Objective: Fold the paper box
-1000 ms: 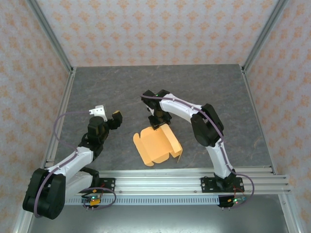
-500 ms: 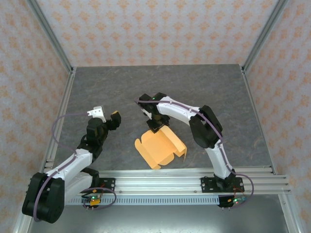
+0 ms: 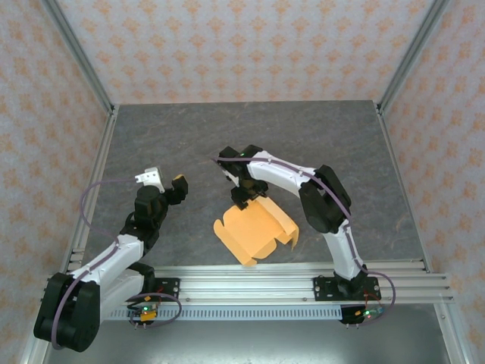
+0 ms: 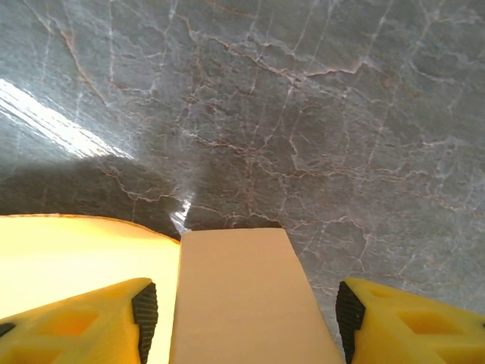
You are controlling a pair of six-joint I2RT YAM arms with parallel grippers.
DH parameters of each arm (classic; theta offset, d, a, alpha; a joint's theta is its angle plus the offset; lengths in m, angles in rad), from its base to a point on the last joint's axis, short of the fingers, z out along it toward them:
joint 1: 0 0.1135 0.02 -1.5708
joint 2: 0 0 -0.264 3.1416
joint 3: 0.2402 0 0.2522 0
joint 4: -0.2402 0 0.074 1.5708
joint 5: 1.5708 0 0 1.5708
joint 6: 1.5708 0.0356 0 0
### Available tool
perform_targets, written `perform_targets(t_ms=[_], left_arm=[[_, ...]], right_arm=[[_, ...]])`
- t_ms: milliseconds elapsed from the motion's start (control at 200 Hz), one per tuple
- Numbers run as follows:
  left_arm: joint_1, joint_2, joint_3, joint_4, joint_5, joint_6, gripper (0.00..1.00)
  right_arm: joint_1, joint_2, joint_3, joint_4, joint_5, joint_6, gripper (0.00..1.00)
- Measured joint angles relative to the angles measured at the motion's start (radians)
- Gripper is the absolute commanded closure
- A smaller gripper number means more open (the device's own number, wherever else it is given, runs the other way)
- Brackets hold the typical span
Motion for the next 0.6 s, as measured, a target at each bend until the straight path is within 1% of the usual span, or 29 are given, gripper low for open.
perform_targets(t_ms=[105, 180, 310, 470, 600], left_arm=[[0.000, -0.012, 0.000, 0.000, 0.000, 0.000, 0.17], [0.000, -0.013, -0.001, 0.000, 0.000, 0.000, 0.17], [0.000, -0.018, -0.012, 0.000, 0.001, 0.000, 0.17], [0.000, -0.035, -0.018, 0.002, 0.006, 0.000, 0.18], [0.000, -0.039, -0.029, 0.032, 0.040, 0.001, 0.18]], right_arm=[[0.000, -0.032, -0.006, 0.000, -0.001, 0.018, 0.24], [0.000, -0.063, -0.010, 0.000, -0.002, 0.030, 0.22], [0.000, -0.105, -0.010, -0.002, 0.006, 0.037, 0.22], [0.000, -0.111, -0.020, -0.008, 0.017, 0.047, 0.24], [0.000, -0.111, -0.042, -0.007, 0.018, 0.060, 0.26]])
